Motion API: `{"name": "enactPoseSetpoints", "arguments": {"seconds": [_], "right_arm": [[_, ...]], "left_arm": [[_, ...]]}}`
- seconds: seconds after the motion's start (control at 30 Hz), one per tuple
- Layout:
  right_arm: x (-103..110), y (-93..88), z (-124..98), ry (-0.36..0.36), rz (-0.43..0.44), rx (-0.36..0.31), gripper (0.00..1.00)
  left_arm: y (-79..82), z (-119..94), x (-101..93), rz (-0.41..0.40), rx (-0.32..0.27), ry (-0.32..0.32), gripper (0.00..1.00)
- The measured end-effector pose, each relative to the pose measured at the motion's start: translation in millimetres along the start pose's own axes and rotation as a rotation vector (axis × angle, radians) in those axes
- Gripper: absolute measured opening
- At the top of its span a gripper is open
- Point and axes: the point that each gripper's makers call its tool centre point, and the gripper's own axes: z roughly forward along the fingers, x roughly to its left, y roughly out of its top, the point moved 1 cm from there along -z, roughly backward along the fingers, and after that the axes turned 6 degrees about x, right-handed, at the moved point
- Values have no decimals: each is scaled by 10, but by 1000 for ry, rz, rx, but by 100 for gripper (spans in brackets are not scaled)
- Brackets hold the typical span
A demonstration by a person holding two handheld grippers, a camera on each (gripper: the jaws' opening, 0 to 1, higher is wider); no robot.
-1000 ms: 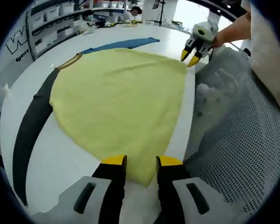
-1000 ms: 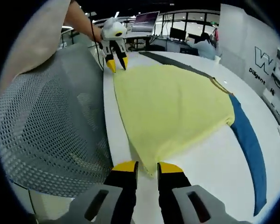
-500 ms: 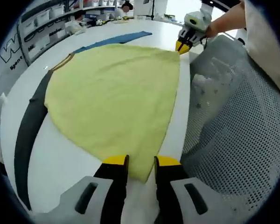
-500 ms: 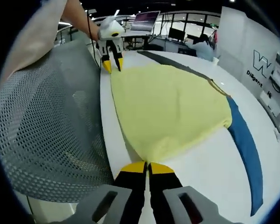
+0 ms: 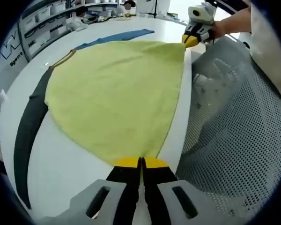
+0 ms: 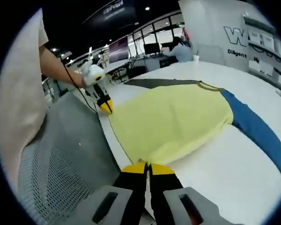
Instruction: Fold the garment on the visible template until the final outline fits inside the template.
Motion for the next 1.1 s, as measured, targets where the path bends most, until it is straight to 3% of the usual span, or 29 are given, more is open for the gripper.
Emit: {"name": "enactPoseSetpoints", "arguments": {"seconds": [0.07, 0.13, 0.2, 0.27, 0.33, 0.37, 0.43, 0.53, 0.6, 0.73, 0.9, 1.1], "right_arm": [[-33, -56, -2, -35, -107, 54, 0], [19, -99, -1, -17, -176, 73, 0], [-32, -242, -20, -53, -310, 166, 0], [17, -276, -4, -28, -252, 146, 0], [-29, -386, -11, -42, -257, 188, 0], [-137, -490, -19, -93, -253, 234, 0], [-188, -634, -21, -101, -170, 288, 1], [-166, -631, -28, -54, -68, 256, 4], [-294, -507, -44, -75, 36, 190, 9], [-631, -144, -72, -113, 131, 76, 11], [-1187, 129, 54, -205, 160, 38, 10], [-1675, 323, 205, -286, 230, 4, 11]], "left_arm": [[-5, -42, 36, -20, -13, 12, 3], [-26, -68, 63, -38, -21, 18, 3], [-50, -100, 105, -46, -31, 37, 3], [-34, -129, 108, -102, -62, 28, 3], [-52, -150, 109, -104, -69, 24, 3], [-52, -157, 99, -107, -73, 23, 3], [-58, -159, 119, -113, -75, 33, 3], [-41, -161, 98, -125, -81, 21, 3], [-33, -149, 68, -111, -73, 15, 3], [-37, -128, 87, -107, -59, 21, 3], [-31, -107, 80, -106, -51, 21, 3], [-24, -93, 58, -106, -49, 18, 3]]}}
